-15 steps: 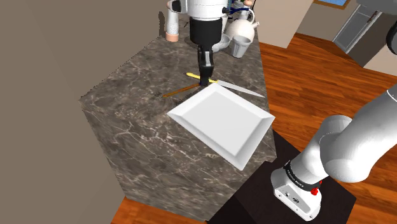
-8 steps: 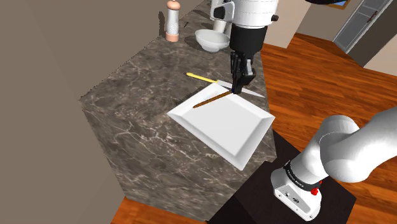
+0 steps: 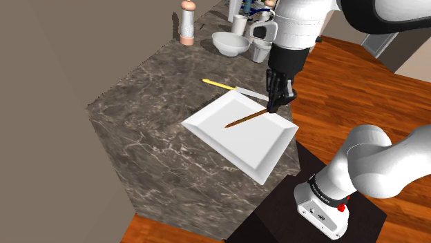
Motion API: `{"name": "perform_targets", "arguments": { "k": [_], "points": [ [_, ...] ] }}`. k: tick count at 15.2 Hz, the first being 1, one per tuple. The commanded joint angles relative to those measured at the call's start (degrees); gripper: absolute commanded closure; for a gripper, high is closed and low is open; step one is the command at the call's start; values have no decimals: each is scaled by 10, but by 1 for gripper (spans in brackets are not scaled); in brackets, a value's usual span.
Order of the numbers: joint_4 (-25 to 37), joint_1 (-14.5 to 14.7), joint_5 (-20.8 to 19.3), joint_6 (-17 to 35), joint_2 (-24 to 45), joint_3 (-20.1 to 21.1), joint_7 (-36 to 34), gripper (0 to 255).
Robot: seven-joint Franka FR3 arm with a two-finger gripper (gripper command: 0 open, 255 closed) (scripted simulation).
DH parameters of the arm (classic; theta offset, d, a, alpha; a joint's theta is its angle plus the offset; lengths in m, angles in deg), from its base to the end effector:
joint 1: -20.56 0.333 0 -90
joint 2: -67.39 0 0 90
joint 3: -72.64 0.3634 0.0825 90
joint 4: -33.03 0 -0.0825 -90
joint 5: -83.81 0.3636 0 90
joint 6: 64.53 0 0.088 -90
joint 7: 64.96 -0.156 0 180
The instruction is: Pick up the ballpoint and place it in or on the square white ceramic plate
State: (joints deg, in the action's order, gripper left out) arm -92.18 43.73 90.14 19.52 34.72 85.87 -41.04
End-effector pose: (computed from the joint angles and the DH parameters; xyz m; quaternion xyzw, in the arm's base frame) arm 0.2263 0.2134 0.5756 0.8724 0.4822 -0.0790 0.0137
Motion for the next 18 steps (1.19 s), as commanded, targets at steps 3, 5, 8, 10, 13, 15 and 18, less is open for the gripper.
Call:
{"name": "perform_targets", "arguments": {
  "k": [3, 5, 8, 10, 13, 15, 18],
  "points": [
    [-37, 2, 3, 30, -7, 3, 0, 255],
    [-53, 3, 5, 45, -8, 4, 0, 255],
    [-77, 4, 6, 68, -10, 7, 1, 255],
    [-94, 4, 8, 84, -10, 8, 1, 255],
    [-94, 4, 8, 84, -10, 8, 1, 255],
    [-94, 4, 8, 84, -10, 8, 1, 255],
    [-94, 4, 8, 84, -10, 8, 1, 0]
  ]
}}
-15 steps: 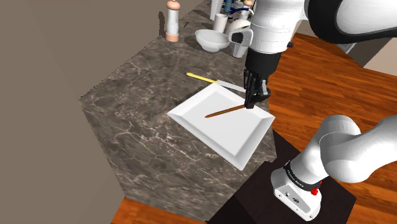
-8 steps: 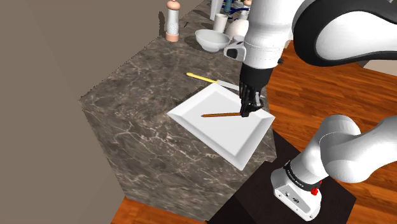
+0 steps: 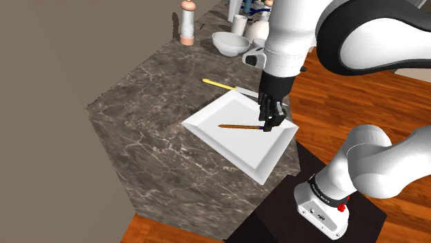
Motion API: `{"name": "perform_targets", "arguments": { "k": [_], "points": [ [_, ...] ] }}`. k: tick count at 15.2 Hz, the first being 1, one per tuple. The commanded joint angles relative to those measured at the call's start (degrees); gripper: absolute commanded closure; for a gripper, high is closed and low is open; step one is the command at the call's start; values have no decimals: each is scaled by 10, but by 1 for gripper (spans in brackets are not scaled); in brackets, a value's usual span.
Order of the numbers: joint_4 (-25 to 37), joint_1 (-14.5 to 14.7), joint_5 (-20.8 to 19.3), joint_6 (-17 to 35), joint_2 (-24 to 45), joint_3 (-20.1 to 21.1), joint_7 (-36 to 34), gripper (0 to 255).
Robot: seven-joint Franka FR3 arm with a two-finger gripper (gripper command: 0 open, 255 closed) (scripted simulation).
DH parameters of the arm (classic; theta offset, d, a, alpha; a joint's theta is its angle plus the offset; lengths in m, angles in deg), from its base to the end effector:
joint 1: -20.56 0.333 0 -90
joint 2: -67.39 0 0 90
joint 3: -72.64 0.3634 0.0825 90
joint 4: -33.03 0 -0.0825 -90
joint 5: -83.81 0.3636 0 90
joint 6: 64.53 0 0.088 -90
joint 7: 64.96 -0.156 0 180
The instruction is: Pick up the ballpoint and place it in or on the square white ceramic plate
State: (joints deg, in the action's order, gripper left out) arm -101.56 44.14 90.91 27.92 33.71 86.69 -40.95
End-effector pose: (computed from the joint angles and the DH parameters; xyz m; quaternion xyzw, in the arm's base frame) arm 0.2247 0.2135 0.5187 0.8724 0.4821 -0.0789 0.0137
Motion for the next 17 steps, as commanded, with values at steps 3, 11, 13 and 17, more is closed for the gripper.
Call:
{"name": "perform_targets", "arguments": {
  "k": [3, 11, 13, 17],
  "points": [
    [0, 0, 0, 0, 0, 0, 0, 0],
    [87, -4, -7, -67, 20, -4, -3, 0],
    [87, -4, -7, -67, 20, -4, -4, 0],
    [87, -4, -7, -67, 20, -4, -4, 0]
  ]
}}
